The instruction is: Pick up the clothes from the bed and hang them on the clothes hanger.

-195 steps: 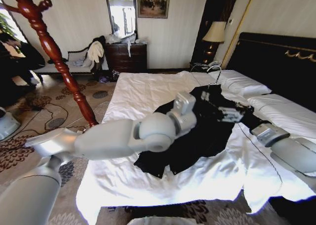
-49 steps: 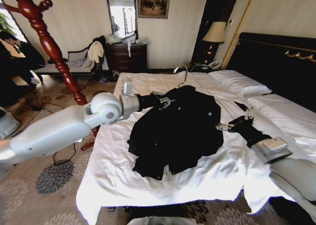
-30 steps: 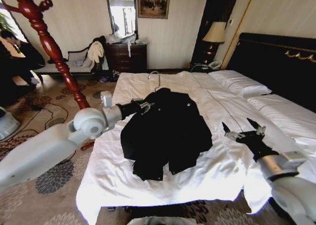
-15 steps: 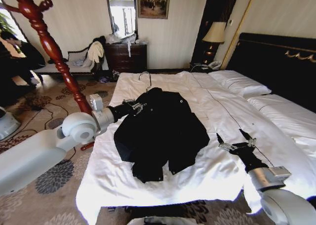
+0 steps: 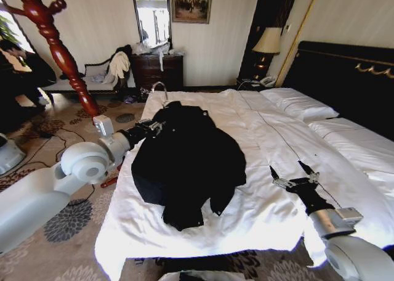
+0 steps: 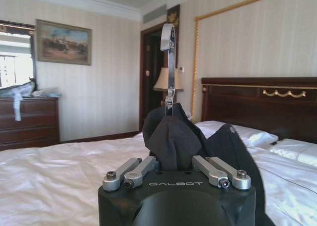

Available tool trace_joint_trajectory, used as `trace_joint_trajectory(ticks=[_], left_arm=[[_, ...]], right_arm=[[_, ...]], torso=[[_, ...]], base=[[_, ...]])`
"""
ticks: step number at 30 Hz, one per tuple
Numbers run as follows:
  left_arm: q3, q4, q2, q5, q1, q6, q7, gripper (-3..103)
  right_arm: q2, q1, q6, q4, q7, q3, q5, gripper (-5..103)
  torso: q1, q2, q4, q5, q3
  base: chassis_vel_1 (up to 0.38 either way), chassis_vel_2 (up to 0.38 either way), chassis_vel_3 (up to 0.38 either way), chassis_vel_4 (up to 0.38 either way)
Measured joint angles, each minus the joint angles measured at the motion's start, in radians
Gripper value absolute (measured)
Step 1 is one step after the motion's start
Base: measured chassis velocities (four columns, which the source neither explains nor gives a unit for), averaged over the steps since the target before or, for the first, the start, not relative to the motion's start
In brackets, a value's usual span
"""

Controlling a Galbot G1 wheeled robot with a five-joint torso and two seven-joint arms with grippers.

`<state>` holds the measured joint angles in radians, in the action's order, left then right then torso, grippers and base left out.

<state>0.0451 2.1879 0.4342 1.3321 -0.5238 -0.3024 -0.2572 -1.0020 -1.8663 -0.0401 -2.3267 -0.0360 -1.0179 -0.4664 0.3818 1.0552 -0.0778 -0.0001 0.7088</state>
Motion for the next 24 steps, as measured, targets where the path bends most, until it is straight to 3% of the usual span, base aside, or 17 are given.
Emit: trace_joint_trajectory(ticks=[12,24], left_arm=[[0.067,-0.026,0.042,-0.031,-0.051,-0.016,-0.039,16],[0.054,-0.097,0.047,0.031,0.104,-0.160,-0.142,16]], right_arm=[[0.001,0.000,-0.001,-0.001,-0.001,-0.001,-0.001,100],[0.001,0.000,-0.001,-0.001,-0.002,-0.001,-0.001,100]], torso=[[0.000,0.000,-0.0002,-0.0001,0.000],[0.000,0.000,-0.0003,0.0002,0.000]], base=[[0.000,0.000,0.000,0.000],[0.000,0.000,0.000,0.000]])
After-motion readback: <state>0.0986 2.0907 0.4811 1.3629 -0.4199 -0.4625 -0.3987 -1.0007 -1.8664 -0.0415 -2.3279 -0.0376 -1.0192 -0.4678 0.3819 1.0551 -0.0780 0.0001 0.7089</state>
